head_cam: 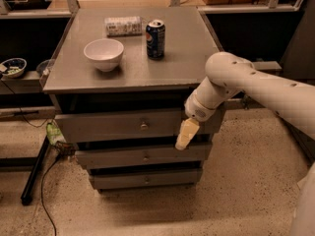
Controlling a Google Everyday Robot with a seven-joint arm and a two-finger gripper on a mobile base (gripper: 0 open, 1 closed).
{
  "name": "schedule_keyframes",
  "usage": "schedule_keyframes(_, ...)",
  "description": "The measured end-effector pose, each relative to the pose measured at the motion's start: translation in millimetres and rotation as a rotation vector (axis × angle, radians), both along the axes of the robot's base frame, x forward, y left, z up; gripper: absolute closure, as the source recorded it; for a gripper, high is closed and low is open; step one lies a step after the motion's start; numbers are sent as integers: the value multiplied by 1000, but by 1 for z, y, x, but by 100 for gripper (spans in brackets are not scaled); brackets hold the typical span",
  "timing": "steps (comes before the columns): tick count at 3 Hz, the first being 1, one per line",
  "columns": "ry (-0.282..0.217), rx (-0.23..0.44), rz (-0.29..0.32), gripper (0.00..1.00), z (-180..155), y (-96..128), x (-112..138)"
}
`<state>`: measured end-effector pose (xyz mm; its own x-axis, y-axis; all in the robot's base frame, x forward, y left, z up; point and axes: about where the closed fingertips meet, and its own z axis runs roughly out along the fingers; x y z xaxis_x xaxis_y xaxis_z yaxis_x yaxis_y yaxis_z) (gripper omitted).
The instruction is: Open top drawer
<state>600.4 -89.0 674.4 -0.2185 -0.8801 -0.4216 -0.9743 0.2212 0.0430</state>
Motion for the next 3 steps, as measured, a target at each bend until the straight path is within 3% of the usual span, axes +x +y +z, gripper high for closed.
schedule_keyframes(1,14,44,41,0,10,2,-12)
schedule_keyframes(2,46,151,140,0,40,3,-56)
schedule_keyframes(3,59,214,199,0,59,3,-82)
